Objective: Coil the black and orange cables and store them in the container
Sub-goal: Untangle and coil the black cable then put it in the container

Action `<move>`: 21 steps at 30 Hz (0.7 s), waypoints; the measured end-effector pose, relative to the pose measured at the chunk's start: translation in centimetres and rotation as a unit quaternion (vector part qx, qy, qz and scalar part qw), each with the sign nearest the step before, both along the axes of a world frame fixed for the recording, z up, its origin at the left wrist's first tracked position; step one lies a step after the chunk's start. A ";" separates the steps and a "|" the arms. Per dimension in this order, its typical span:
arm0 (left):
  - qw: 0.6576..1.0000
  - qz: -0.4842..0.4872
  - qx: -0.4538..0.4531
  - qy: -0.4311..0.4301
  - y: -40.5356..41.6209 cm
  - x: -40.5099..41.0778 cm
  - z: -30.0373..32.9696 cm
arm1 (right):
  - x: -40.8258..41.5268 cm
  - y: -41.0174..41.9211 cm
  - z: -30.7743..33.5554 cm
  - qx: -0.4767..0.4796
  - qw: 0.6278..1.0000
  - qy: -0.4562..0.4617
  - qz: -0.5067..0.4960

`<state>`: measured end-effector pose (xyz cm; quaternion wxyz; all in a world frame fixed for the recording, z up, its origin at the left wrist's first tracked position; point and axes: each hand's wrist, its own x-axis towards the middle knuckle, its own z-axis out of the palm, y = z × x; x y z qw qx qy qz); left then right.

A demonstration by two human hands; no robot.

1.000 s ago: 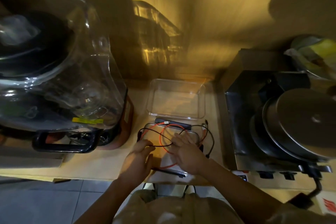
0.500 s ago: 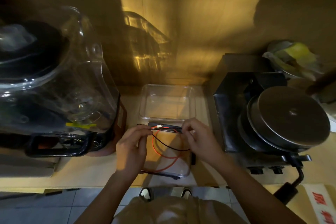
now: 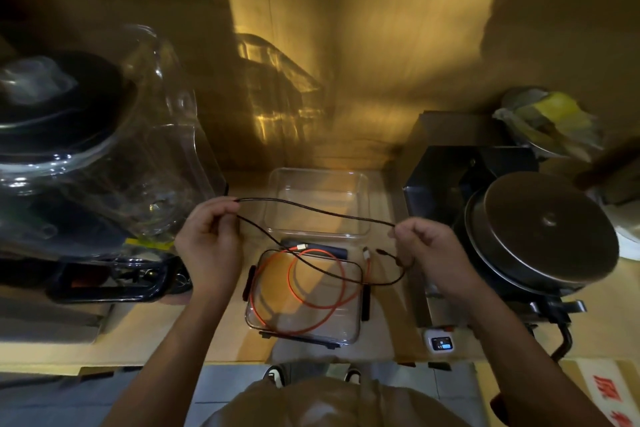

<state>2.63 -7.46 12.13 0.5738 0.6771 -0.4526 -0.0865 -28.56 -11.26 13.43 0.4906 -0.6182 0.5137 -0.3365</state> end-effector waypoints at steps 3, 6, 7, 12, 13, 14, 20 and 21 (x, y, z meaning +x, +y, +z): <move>1.000 -0.006 0.015 -0.002 -0.1 -0.2 -0.1 | -0.2 0.5 0.5 0.049 0.996 -0.070 -0.037; 0.999 -0.029 0.020 -0.012 -0.1 -0.8 -0.3 | 0.8 1.0 0.9 0.080 0.981 -0.146 -0.097; 0.999 -0.039 0.018 -0.015 -0.1 -1.1 -0.4 | 1.2 1.1 1.0 0.078 0.976 -0.166 -0.121; 0.997 -0.076 0.023 -0.018 0.2 -2.4 -0.9 | 2.4 1.2 1.4 0.096 0.936 -0.277 -0.193; 0.996 -0.080 0.028 -0.017 0.1 -2.5 -0.9 | 2.4 1.2 1.5 0.104 0.928 -0.300 -0.195; 0.995 -0.086 0.035 -0.020 0.1 -2.5 -0.9 | 2.4 1.2 1.6 0.114 0.920 -0.320 -0.194; 0.979 -0.163 0.107 -0.055 0.2 -3.2 -1.7 | 2.3 1.3 2.5 0.172 0.879 -0.406 -0.181; 0.977 -0.172 0.113 -0.057 0.3 -3.4 -1.8 | 2.5 1.4 2.7 0.174 0.877 -0.413 -0.174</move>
